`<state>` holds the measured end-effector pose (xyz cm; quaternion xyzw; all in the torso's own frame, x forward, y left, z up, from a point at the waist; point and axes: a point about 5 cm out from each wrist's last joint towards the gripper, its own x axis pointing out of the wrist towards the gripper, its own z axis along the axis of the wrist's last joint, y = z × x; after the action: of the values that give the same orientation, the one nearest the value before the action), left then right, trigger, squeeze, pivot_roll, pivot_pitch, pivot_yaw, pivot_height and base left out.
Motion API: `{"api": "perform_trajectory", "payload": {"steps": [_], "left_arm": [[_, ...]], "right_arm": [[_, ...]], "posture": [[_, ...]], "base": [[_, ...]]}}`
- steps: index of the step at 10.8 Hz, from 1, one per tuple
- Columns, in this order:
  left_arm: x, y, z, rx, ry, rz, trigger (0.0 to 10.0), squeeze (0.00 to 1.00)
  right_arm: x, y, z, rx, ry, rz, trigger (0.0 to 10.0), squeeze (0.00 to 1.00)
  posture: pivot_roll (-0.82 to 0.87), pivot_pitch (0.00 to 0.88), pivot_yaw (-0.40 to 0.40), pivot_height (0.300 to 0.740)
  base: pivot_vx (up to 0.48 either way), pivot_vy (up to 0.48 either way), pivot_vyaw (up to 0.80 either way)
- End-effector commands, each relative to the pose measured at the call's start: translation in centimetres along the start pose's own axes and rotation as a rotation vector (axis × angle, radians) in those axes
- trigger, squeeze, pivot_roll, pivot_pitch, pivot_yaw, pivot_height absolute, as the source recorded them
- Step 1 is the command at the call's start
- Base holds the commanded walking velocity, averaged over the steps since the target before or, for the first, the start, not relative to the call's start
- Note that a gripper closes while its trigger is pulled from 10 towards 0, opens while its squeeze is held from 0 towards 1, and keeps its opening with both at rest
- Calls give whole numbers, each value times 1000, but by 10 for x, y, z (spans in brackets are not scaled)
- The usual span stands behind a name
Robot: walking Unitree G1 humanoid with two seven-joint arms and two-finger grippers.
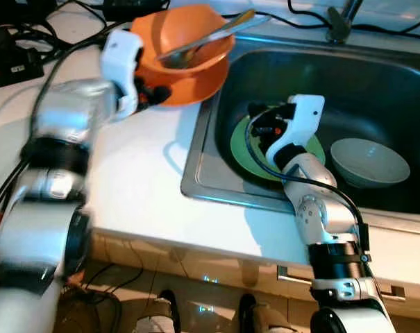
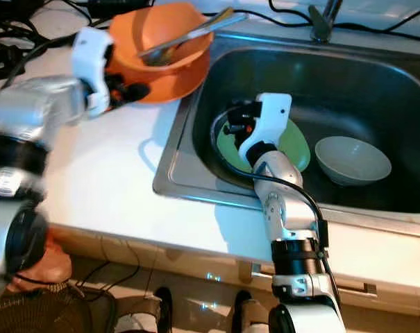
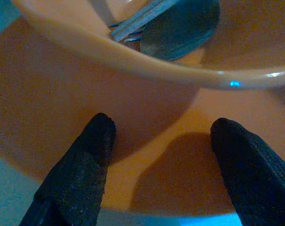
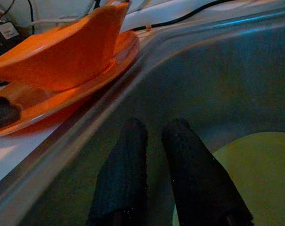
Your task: Kitchen organization
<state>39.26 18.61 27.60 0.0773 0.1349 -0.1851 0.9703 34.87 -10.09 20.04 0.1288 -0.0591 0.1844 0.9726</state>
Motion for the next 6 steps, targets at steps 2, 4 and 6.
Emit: {"api": "perform_trajectory", "payload": {"steps": [2, 4, 6], "left_arm": [[-19, 0, -13, -26, 56, 10, 10000, 0], [-44, -11, -25, -37, 79, 11, 10000, 0], [-64, -28, -38, -50, 87, 8, 10000, 0]], "right_arm": [[-3, -5, -21, 49, 56, -20, 10000, 0], [0, -4, -21, 52, 54, -11, 10000, 0], [4, -4, -22, 55, 56, 1, 10000, 0]], "posture": [[148, 231, 35, 740], [165, 227, 29, 740], [191, 227, 16, 740]], "base": [[0, 0, 0], [0, 0, 0], [0, 0, 0]]}}
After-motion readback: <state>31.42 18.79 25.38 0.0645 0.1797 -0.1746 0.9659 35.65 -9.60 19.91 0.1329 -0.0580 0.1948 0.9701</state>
